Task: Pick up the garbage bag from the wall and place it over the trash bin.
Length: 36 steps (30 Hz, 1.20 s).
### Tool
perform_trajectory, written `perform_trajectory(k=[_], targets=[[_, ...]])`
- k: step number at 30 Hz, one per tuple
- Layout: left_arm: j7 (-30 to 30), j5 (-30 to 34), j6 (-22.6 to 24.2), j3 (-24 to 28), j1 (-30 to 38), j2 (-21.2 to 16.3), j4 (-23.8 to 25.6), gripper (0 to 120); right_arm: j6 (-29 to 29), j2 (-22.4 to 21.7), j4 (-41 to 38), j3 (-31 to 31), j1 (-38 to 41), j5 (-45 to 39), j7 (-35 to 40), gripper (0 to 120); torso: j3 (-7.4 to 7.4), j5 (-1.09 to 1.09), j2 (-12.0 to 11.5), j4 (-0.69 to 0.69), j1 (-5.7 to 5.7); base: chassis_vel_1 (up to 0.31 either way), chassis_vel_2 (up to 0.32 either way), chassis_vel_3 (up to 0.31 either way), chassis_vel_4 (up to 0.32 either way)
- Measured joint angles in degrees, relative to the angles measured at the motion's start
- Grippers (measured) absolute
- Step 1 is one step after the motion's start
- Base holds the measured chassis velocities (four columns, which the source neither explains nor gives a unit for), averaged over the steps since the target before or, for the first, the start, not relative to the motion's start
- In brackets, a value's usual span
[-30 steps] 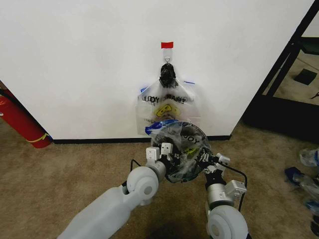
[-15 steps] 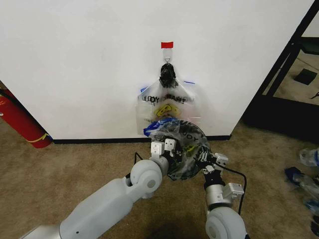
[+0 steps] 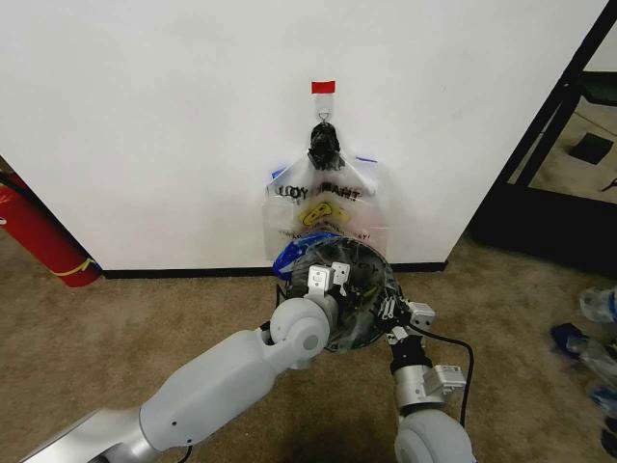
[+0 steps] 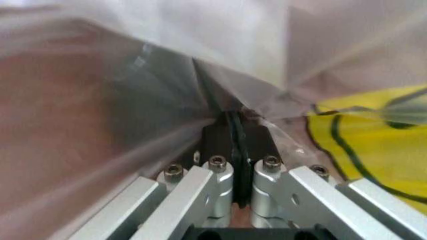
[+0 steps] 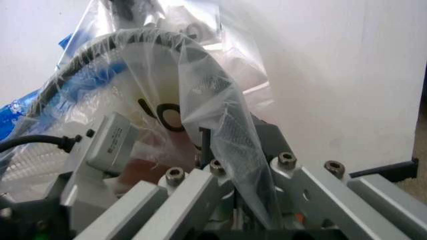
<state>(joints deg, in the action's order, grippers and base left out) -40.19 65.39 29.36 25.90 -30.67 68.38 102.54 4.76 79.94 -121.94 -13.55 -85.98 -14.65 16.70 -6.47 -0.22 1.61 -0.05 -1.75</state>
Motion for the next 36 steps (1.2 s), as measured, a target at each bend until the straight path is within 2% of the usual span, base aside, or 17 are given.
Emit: perform_trajectory(k=[5,7,11,15,26,36], targets=[[-0.1,-0.5,0.0,-0.5,-0.6,-1.4,1.5,0,-0.2,-0.3,0.5,-0.7,0.5,-0.9,0.5,0,0.00,0.00,0.0,0.01,0.00,0.000,0.000,0.000,0.000],[-0.1,-0.3,0.0,-1.0,-1.3,-2.6,3.7,0,-0.6,-0.3,0.8,-1.1,0.9,-1.7,1.2,0,0.00,-0.01,0.0,0.01,0.00,0.000,0.000,0.000,0.000],[0.0,2.0,0.6,-1.7,-2.5,-5.8,9.0,0,-1.0,-0.5,1.5,-1.9,1.9,-2.4,1.9,0,0.00,0.00,0.0,0.02,0.00,0.000,0.000,0.000,0.000],[-0.1,5.4,1.1,-1.7,-2.5,-6.2,10.9,0,-1.0,-0.5,1.6,-1.9,1.9,-2.2,1.8,0,0.00,-0.01,0.0,0.02,0.00,0.000,0.000,0.000,0.000],[-0.5,8.4,2.9,1.6,0.1,-1.6,6.4,0,1.3,-0.8,0.4,-0.6,-0.2,4.7,-0.4,0,0.00,0.00,0.0,0.01,0.00,0.000,0.000,0.000,0.000],[-0.7,8.3,2.0,2.4,1.2,1.1,2.5,0,1.7,-0.3,0.4,0.3,-0.9,4.5,-0.6,0,0.00,0.00,0.0,0.00,0.00,0.000,0.000,0.000,0.000]])
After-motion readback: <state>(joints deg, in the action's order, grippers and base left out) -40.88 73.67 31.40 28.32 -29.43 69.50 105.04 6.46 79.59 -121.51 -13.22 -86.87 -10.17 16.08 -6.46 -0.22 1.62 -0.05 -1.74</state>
